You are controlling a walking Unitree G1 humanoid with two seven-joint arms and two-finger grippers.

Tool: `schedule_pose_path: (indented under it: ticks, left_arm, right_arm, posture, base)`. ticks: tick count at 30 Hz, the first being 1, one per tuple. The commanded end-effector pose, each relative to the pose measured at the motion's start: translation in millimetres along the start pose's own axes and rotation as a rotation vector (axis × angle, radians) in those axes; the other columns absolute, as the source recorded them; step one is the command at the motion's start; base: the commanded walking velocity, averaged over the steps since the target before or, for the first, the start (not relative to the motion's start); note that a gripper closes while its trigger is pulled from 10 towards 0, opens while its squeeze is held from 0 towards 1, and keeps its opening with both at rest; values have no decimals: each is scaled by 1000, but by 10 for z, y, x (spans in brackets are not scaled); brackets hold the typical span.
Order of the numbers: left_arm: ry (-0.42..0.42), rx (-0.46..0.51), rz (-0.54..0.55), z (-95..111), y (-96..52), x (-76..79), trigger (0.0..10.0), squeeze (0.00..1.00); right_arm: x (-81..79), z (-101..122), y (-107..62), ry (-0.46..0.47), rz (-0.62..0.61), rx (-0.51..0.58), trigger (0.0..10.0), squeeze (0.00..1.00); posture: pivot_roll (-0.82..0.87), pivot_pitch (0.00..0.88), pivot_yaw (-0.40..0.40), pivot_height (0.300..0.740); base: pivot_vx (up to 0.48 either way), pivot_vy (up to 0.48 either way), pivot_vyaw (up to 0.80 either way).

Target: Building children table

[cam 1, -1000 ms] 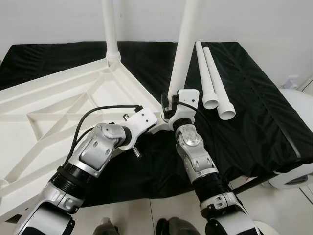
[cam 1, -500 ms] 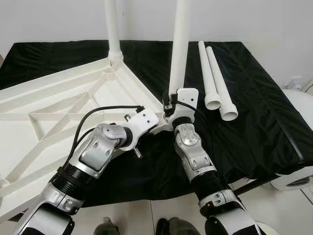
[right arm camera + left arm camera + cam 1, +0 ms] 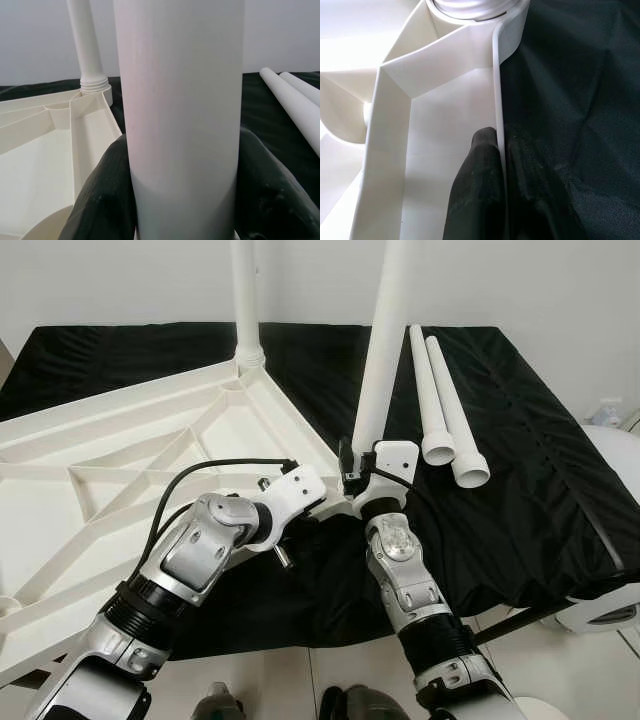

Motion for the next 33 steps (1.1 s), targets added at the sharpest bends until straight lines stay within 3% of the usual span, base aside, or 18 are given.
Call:
schedule_pose_path:
  ticks: [1, 9, 15, 25, 33]
  left_arm:
    - [83, 78, 54, 244, -71, -114, 10000, 0]
    - [85, 75, 55, 234, -87, -121, 10000, 0]
    - [83, 74, 56, 234, -97, -125, 10000, 0]
    - [76, 72, 69, 228, -116, -151, 10000, 0]
    - [76, 72, 72, 230, -121, -168, 10000, 0]
  right_arm:
    - [254, -283, -124, 2, -78, -119, 10000, 0]
    - [472, -423, -221, 64, -94, -148, 10000, 0]
    - [469, -431, -243, 99, -50, -131, 10000, 0]
    - [310, -433, -476, -48, 151, -78, 10000, 0]
    - [367, -478, -621, -81, 196, -79, 10000, 0]
  posture:
    - [32, 46, -56, 740]
    - [36, 52, -52, 740]
    - [39, 58, -47, 740]
    - [32, 64, -46, 740]
    - [29, 68, -40, 740]
  base:
    - [0, 0, 0]
    - [0, 0, 0]
    - [0, 0, 0]
    - [0, 0, 0]
    - [0, 0, 0]
Point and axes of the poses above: a point about 5 cm out from each wrist's last joint towards the gripper, its own y axis pointing out of the wrist towards the gripper, its own z axis along the axis of the wrist's last joint, x = y × z, the point moved 2 cm from there along y, pointing out of the wrist towards the gripper, and after that the axes turned 13 degrees about y, right-handed, at the moved point
